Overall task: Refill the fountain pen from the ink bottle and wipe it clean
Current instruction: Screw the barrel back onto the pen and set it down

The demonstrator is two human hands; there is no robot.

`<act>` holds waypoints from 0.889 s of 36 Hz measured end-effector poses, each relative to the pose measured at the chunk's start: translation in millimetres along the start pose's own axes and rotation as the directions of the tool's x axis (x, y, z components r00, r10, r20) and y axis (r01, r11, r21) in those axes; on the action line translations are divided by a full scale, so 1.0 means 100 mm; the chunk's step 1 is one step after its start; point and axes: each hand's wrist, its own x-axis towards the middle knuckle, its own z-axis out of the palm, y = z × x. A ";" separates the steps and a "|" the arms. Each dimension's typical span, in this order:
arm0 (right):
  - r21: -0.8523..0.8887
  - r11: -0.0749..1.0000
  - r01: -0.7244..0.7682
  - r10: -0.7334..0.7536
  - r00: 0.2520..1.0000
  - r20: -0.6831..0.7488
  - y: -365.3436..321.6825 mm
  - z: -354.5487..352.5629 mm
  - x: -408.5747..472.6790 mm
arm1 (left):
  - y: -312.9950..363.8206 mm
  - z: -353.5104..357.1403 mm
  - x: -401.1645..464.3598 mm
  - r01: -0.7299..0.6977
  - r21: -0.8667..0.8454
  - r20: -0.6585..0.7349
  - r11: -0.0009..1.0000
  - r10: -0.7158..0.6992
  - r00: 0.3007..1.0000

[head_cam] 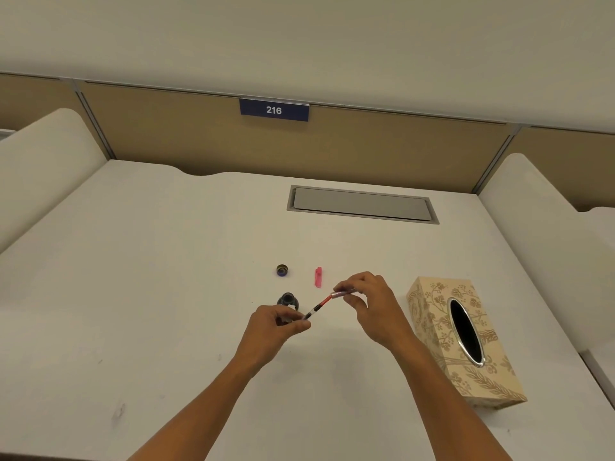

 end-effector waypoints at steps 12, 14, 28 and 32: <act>-0.067 0.997 0.049 -0.043 0.996 0.078 -0.01 0.04 -0.04 | 0.01 0.00 0.05 -0.064 0.091 0.004 0.994 0.064 0.998; -0.063 0.997 0.041 -0.035 0.995 0.088 -0.02 0.05 -0.05 | 0.01 0.01 0.06 -0.075 0.095 0.001 0.993 0.075 0.997; -0.003 1.000 -0.024 0.024 0.995 0.097 0.04 0.16 -0.14 | 0.02 0.04 0.09 -0.109 0.074 -0.019 0.991 0.111 0.994; 0.005 1.000 -0.018 0.017 0.994 0.107 0.03 0.20 -0.16 | 0.02 0.07 0.11 -0.155 0.091 -0.012 0.984 0.156 0.988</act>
